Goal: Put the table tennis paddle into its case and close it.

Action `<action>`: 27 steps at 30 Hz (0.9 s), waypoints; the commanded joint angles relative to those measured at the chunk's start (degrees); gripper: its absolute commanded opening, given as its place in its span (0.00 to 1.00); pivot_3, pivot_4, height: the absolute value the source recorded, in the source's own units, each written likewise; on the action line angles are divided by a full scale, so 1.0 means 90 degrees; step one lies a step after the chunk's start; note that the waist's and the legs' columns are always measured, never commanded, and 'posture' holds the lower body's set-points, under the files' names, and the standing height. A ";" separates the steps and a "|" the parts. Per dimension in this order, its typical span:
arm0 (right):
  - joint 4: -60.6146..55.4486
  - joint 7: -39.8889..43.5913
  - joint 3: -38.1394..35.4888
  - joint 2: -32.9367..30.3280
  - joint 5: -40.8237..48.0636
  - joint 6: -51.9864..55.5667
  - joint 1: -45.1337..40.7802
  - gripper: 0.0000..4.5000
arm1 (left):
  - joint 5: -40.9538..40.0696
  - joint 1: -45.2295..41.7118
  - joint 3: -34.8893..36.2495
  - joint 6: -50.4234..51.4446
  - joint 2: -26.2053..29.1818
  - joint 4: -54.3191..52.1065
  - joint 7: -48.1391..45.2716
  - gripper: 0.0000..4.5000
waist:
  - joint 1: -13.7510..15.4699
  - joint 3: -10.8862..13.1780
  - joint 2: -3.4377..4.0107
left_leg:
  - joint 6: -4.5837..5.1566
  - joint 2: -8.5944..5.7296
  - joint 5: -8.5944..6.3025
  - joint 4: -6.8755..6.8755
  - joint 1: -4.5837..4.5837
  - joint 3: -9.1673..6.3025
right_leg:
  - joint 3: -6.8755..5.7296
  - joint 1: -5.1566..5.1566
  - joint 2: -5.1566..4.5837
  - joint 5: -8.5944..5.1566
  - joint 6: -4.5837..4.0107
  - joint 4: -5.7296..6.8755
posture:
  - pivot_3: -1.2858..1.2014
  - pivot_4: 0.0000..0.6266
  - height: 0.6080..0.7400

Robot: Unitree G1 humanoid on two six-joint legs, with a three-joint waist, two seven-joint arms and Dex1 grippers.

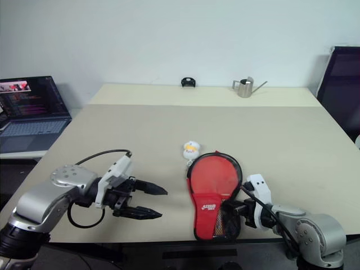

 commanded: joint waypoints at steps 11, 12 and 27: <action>-0.0386 0.0042 -0.0925 -0.0283 0.0269 -0.0102 0.0381 0.85 | -0.0026 0.0003 0.0056 -0.0118 -0.0002 -0.0154 0.0039 0.73 | 0.0035 0.0000 0.0000 | 0.0001 -0.0004 0.0000 -0.0002 -0.0001 -0.0008 | -0.0010 0.0013 -0.0005 0.0003 0.0004 -0.0024 | 0.52 0.24 1.00; -0.0420 0.0145 -0.1035 -0.0352 0.0378 -0.0129 0.0382 0.85 | -0.0029 0.0010 0.0056 -0.0114 -0.0009 -0.0161 0.0050 0.73 | 0.0042 0.0000 0.0000 | 0.0001 -0.0006 0.0000 -0.0003 -0.0001 -0.0008 | -0.0010 0.0014 -0.0006 0.0003 0.0004 -0.0025 | 0.52 0.24 1.00; -0.0058 0.0683 -0.0421 -0.0663 0.0791 -0.1825 -0.0685 0.93 | 0.0188 -0.0327 0.0202 0.0164 -0.0808 0.0154 0.1557 0.73 | 0.0002 0.0001 0.0002 | 0.0001 -0.0002 -0.0001 -0.0007 0.0000 -0.0009 | -0.0012 0.0011 -0.0001 0.0003 0.0005 -0.0024 | 0.52 0.24 1.00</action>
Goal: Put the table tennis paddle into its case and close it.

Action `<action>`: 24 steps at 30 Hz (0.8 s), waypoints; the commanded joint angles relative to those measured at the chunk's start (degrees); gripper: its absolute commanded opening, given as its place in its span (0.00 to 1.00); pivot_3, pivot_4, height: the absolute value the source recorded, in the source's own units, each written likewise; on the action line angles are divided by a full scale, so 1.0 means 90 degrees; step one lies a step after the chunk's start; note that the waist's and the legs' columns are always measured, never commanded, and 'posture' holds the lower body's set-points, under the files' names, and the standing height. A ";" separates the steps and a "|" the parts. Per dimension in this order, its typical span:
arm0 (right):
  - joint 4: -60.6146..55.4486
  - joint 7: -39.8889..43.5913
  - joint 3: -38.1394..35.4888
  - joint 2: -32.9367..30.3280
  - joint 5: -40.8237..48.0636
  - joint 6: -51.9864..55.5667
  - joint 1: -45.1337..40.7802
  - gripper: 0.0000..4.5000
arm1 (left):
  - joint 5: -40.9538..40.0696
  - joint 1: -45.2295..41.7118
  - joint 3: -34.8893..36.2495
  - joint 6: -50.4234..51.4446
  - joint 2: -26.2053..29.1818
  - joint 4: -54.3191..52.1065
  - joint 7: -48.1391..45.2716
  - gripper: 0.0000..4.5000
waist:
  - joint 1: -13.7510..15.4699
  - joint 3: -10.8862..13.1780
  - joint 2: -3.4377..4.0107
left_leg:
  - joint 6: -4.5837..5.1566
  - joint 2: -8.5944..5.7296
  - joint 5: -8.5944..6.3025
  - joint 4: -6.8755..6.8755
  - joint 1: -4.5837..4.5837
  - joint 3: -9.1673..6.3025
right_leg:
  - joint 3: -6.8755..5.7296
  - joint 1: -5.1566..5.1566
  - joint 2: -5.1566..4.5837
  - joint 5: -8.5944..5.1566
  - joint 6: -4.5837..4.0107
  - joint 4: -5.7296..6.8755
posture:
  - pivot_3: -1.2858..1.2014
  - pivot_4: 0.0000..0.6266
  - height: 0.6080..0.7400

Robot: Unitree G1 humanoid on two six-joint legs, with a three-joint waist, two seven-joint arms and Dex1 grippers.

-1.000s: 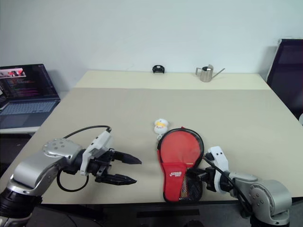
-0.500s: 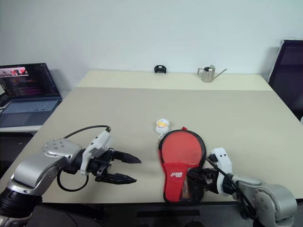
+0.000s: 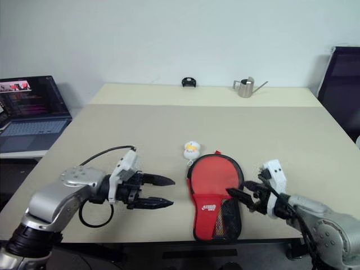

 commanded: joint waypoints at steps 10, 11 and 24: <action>0.1756 0.0745 0.2485 -0.0263 -0.1292 -0.2480 -0.1244 1.00 | 0.0719 -0.0750 0.0347 -0.0031 -0.0584 0.0694 0.1732 0.73 | 0.0007 0.0001 -0.0001 | -0.0001 -0.0002 0.0001 0.0001 -0.0006 -0.0001 | -0.0002 -0.0004 -0.0001 0.0000 -0.0001 -0.0003 | 0.52 0.24 1.00; 0.1891 0.0824 0.2657 -0.0253 -0.1395 -0.2624 -0.1265 1.00 | 0.0750 -0.0781 0.0353 -0.0001 -0.0605 0.0717 0.1817 0.73 | 0.0007 0.0001 -0.0001 | -0.0001 -0.0002 0.0001 0.0002 -0.0009 0.0000 | -0.0001 -0.0005 -0.0001 0.0000 -0.0001 -0.0006 | 0.52 0.24 1.00; 0.3184 0.0922 0.3557 0.0103 -0.2429 -0.3719 -0.1081 1.00 | 0.1361 -0.1701 0.0097 0.0302 -0.1203 0.1919 0.2847 0.86 | 0.0019 0.0000 -0.0003 | -0.0004 -0.0005 0.0002 0.0007 -0.0007 -0.0002 | -0.0003 -0.0006 -0.0004 0.0001 -0.0001 0.0001 | 0.52 0.24 1.00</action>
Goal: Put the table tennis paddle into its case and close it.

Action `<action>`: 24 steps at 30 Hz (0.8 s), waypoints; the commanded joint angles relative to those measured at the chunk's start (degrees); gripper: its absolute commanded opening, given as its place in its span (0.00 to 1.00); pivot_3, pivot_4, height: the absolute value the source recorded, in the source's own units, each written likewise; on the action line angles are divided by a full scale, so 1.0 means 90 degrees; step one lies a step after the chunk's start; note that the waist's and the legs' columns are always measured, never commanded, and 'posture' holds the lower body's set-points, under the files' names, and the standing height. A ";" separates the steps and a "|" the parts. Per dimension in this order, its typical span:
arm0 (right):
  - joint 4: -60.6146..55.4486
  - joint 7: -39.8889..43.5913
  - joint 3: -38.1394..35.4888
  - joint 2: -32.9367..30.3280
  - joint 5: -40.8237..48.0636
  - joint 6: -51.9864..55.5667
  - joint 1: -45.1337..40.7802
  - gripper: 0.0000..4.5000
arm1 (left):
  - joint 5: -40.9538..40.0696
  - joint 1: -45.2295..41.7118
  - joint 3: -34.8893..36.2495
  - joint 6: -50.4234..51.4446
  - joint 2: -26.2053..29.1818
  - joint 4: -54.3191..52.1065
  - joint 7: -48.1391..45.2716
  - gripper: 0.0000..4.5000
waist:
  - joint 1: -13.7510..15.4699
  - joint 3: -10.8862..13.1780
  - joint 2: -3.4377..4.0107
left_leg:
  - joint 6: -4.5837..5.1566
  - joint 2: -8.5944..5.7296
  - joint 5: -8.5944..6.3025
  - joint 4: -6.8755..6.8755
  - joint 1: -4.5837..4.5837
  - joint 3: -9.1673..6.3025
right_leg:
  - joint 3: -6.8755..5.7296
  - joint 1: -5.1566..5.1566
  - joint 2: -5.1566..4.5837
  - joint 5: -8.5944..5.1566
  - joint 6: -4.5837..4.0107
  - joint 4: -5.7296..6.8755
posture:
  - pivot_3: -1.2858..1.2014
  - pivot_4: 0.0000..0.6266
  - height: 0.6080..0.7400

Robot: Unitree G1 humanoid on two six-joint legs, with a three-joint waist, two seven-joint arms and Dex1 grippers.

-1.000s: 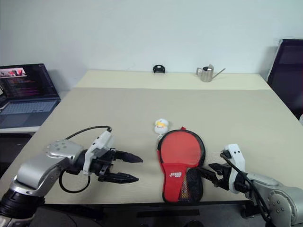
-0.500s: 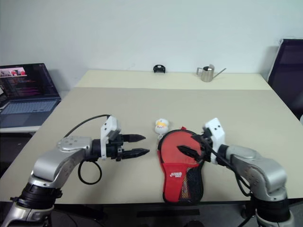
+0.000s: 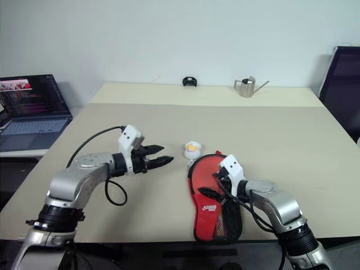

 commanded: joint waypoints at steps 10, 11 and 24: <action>0.0484 -0.0013 0.0094 0.0385 -0.0468 -0.0368 -0.0002 1.00 | 0.1254 -0.1925 -0.0521 -0.1533 -0.1387 0.3197 0.0443 1.00 | 0.0014 -0.0003 -0.0005 | -0.0002 -0.0002 0.0001 0.0006 0.0004 0.0001 | -0.0003 0.0001 0.0000 0.0001 0.0000 0.0006 | 0.52 0.24 1.00; 0.0493 -0.0015 0.0087 0.0411 -0.0485 -0.0376 0.0004 1.00 | 0.1373 -0.2171 -0.0562 -0.1760 -0.1526 0.3734 0.0415 1.00 | 0.0020 -0.0005 -0.0008 | -0.0002 -0.0003 0.0001 0.0008 0.0004 0.0001 | -0.0006 0.0004 0.0000 0.0001 0.0000 0.0008 | 0.52 0.24 1.00; 0.0385 -0.0258 -0.0025 0.0715 -0.0588 -0.0376 0.0090 1.00 | 0.2338 -0.3716 -0.0567 -0.3140 -0.2600 0.7548 -0.0008 1.00 | -0.0019 -0.0006 -0.0010 | -0.0001 -0.0005 0.0001 0.0007 0.0000 0.0009 | -0.0013 -0.0002 0.0001 0.0002 0.0002 0.0007 | 0.52 0.24 1.00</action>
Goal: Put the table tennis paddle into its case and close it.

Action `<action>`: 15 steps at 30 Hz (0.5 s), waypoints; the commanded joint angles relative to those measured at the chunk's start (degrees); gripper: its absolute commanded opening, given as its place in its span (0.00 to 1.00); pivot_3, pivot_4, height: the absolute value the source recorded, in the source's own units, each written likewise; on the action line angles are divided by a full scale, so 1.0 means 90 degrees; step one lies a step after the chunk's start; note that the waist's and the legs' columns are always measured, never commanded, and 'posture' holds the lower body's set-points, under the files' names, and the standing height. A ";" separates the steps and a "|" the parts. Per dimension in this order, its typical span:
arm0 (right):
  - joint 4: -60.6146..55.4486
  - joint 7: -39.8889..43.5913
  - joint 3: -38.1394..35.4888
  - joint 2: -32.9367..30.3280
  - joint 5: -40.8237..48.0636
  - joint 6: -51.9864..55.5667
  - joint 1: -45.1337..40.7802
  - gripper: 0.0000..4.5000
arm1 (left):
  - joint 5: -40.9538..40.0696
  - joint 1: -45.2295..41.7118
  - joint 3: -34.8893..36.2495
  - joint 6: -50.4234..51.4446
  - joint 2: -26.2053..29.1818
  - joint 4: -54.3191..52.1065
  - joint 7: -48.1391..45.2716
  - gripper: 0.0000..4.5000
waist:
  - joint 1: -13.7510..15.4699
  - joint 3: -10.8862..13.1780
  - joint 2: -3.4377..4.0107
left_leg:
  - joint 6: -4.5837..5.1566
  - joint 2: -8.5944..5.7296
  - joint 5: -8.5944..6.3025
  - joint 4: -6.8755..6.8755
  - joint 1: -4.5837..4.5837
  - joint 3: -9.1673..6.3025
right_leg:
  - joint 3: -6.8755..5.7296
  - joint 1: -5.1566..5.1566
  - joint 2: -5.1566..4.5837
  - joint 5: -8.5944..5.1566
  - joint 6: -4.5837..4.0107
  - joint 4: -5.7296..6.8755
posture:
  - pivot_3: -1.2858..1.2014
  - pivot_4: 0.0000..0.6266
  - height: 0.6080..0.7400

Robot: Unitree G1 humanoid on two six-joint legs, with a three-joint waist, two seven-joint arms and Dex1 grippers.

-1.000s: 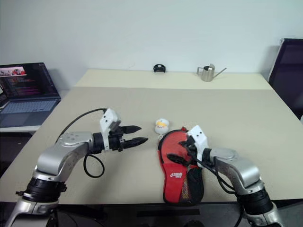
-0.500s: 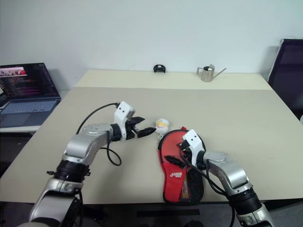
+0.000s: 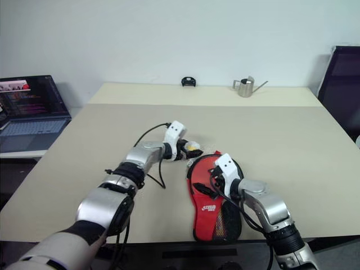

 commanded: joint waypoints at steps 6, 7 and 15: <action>-0.0108 -0.0165 -0.0099 0.0085 0.0004 0.0156 0.0175 1.00 | 0.0400 -0.0133 0.0028 -0.0379 -0.0107 0.0327 -0.0369 0.91 | 0.0013 -0.0001 -0.0001 | 0.0000 -0.0001 0.0000 0.0001 0.0000 -0.0001 | 0.0002 0.0001 -0.0001 0.0000 0.0000 0.0000 | 0.52 0.24 1.00; -0.0123 -0.0204 -0.0120 0.0096 0.0010 0.0174 0.0185 1.00 | 0.0426 -0.0106 0.0032 -0.0404 -0.0107 0.0329 -0.0390 0.85 | 0.0014 -0.0001 -0.0001 | 0.0000 -0.0001 0.0000 0.0001 0.0000 -0.0002 | 0.0002 0.0001 -0.0001 0.0000 0.0000 0.0000 | 0.52 0.24 1.00; 0.0111 -0.0360 -0.0154 -0.0031 -0.0238 0.0133 0.0033 1.00 | 0.0504 0.0155 0.0075 -0.0417 0.0044 0.0131 -0.0754 0.25 | 0.0013 -0.0001 -0.0001 | 0.0000 -0.0001 0.0000 0.0002 0.0000 -0.0001 | 0.0003 0.0001 -0.0001 0.0000 0.0000 0.0004 | 0.52 0.24 1.00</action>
